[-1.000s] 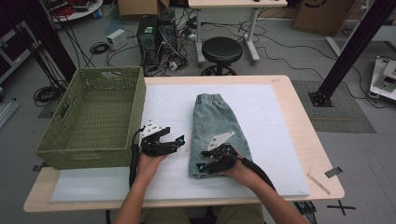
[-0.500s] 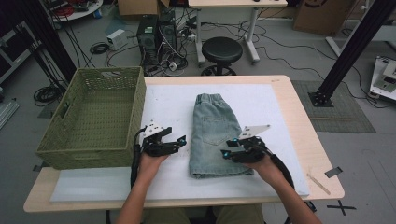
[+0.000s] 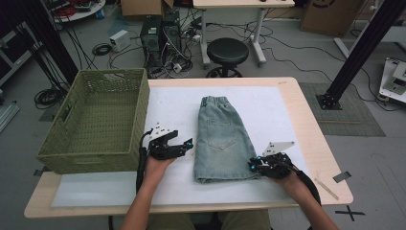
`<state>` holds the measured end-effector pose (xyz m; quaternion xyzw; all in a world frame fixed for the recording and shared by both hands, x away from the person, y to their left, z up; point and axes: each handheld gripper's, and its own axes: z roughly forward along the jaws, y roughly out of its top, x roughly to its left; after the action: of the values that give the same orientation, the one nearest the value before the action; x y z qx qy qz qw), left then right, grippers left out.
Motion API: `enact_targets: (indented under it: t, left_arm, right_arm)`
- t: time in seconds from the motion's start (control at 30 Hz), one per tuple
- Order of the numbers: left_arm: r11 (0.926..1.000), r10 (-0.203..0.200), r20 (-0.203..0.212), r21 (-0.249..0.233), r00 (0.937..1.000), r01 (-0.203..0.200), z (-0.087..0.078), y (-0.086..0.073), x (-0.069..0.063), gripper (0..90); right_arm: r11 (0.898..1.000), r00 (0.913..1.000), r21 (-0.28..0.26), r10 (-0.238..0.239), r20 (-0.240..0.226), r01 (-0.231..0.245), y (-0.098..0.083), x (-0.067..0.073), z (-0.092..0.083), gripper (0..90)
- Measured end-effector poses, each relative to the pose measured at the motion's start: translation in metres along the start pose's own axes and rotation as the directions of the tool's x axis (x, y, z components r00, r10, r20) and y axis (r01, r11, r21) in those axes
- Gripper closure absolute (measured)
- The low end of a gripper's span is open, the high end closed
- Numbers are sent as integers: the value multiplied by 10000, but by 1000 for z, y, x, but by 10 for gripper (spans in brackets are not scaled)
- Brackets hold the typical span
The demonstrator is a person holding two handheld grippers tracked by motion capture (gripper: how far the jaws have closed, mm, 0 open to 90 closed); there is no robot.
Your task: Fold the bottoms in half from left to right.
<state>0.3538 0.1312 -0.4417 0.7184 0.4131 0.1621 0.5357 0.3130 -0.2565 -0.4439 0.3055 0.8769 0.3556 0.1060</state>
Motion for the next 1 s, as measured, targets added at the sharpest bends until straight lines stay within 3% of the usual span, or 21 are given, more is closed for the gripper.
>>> enact_targets:
  t: [0.13, 0.2, 0.27, 0.37, 0.47, 0.6, 0.67, 0.8, 1.0]
  left_arm:
    - [10000, -31, 6, -62, 10000, 31, 2, 1, -1, 255]
    - [9999, -90, -9, -108, 10000, 90, 2, 1, 0, 255]
    - [9998, -131, -4, -154, 9999, 131, 2, 1, 0, 255]
    - [9997, -98, -15, -226, 10000, 98, 3, 2, 0, 257]
    - [9997, -145, 25, -221, 9999, 145, 4, 4, -1, 257]
    - [9989, -142, 180, -439, 9997, 150, 4, 12, -3, 257]
    - [9985, -125, 219, -537, 9997, 137, 4, 15, -4, 256]
    - [9980, -3, 230, -638, 9997, 17, 5, 19, -5, 245]
    - [9984, -147, 85, -553, 9999, 152, 5, 19, -4, 245]
  right_arm:
    - [10000, 9998, -73, -22, -216, 21, 1, -2, -3, 719]
    - [9972, 9991, -696, 243, -360, -268, 2, -5, -7, 671]
    - [9902, 9990, -1328, 403, -206, -426, 6, -10, -12, 621]
    - [9756, 9952, -1969, 981, -21, -966, 11, -21, -16, 476]
    - [9627, 9911, -2455, 1273, 398, -1138, 15, -32, -16, 366]
    - [9600, 9779, -2341, 1816, 1033, -1536, 22, -47, -13, 214]
    - [9649, 9758, -2168, 1782, 1269, -1480, 25, -55, -14, 214]
    - [9634, 9757, -2292, 1732, 1345, -1394, 34, -65, -17, 214]
    - [9675, 9780, -2207, 1563, 1380, -1235, 43, -70, -18, 214]
